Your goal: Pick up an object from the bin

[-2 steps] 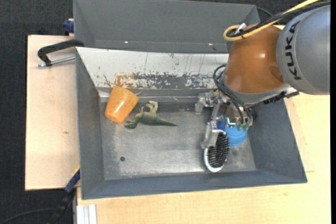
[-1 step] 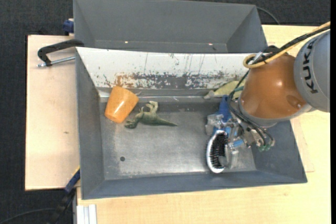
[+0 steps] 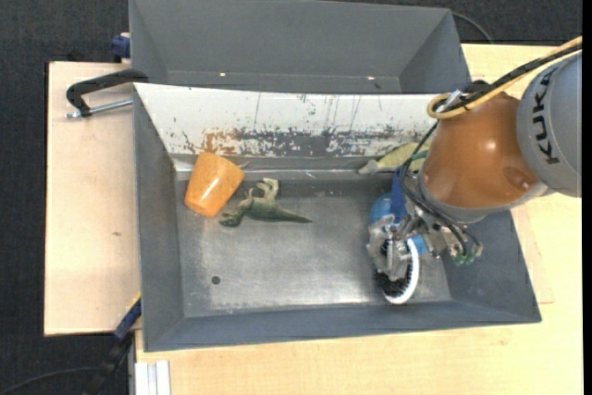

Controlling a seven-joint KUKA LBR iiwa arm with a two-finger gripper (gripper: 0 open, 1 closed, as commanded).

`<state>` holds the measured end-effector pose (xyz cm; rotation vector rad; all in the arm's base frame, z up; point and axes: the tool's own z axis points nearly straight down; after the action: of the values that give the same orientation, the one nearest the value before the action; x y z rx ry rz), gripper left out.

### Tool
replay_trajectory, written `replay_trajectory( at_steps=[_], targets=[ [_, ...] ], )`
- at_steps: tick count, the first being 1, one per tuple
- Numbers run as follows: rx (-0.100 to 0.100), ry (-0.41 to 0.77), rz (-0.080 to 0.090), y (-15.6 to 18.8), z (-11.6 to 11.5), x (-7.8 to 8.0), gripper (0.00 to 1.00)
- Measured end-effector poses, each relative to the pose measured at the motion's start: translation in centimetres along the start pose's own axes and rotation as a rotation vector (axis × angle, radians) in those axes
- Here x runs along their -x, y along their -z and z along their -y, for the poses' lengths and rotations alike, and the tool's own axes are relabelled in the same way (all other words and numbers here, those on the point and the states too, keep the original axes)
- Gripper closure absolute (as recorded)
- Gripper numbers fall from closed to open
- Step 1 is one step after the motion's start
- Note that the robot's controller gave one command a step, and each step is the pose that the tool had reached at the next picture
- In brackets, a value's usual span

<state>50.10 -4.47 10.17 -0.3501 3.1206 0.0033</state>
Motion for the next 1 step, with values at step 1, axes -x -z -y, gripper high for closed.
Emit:
replay_trajectory(
  at_steps=[1],
  targets=[
    [-0.002, -0.001, 0.003, 0.02, 0.08, 0.05, 0.00]
  ],
)
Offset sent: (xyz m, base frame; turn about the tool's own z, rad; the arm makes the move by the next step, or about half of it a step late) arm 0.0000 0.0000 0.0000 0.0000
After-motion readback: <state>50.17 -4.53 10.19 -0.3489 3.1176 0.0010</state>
